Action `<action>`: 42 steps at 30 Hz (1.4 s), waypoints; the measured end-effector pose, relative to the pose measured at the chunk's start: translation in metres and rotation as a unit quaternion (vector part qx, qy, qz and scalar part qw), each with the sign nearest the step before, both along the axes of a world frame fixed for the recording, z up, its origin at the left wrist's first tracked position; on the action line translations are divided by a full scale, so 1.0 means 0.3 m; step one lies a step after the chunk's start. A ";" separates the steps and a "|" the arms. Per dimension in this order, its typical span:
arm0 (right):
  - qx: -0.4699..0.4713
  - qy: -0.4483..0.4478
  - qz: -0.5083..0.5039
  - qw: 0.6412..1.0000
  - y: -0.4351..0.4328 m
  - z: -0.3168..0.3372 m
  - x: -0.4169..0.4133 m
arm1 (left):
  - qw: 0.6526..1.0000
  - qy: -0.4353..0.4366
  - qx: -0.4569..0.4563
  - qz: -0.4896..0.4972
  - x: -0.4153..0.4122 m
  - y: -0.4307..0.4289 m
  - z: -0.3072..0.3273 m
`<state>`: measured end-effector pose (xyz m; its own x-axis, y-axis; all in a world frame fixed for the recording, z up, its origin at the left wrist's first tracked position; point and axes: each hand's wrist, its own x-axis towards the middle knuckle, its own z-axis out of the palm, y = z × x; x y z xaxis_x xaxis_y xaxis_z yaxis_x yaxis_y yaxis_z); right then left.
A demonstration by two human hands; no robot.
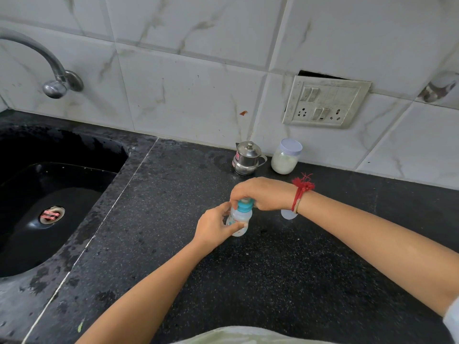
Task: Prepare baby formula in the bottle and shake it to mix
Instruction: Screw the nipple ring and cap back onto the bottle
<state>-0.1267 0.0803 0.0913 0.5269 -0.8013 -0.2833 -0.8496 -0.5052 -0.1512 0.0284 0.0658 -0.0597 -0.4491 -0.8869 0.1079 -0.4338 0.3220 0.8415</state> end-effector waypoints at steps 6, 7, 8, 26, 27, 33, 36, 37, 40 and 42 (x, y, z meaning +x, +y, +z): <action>0.008 0.025 -0.037 0.999 -0.008 0.009 -0.026 | 1.000 0.012 0.006 -0.003 0.000 0.002 -0.001; 0.007 0.024 -0.037 0.999 -0.007 0.005 -0.023 | 1.000 0.010 0.008 -0.003 0.000 0.000 -0.001; 0.004 0.024 -0.034 0.999 -0.007 0.001 -0.020 | 1.000 0.007 0.009 -0.002 -0.001 -0.001 -0.002; -0.152 0.111 -0.125 0.974 -0.024 -0.087 0.049 | 0.999 0.025 0.023 0.014 -0.001 0.003 -0.006; -0.159 0.105 -0.134 0.973 -0.024 -0.084 0.045 | 0.999 0.024 0.021 0.016 0.000 0.002 -0.005; 0.051 0.057 -0.085 0.993 -0.027 -0.004 0.022 | 0.999 0.043 0.033 -0.002 -0.001 0.002 -0.004; 0.048 0.065 -0.074 0.994 -0.024 -0.008 0.031 | 0.999 0.032 0.033 0.001 -0.001 0.000 -0.006; 0.020 0.074 -0.078 0.994 -0.022 -0.011 0.037 | 0.999 0.032 0.034 0.000 -0.001 0.000 -0.006; -0.059 0.097 -0.111 0.987 -0.014 -0.029 0.055 | 0.999 0.033 0.029 0.004 0.001 0.002 -0.002; -0.084 0.075 -0.133 0.985 -0.010 -0.039 0.057 | 0.999 0.027 0.021 0.011 0.002 0.003 0.000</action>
<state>-0.1098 0.0774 0.0797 0.2536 -0.9478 -0.1934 -0.9620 -0.2681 0.0523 0.0290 0.0667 -0.0597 -0.4246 -0.9005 0.0942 -0.3937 0.2773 0.8764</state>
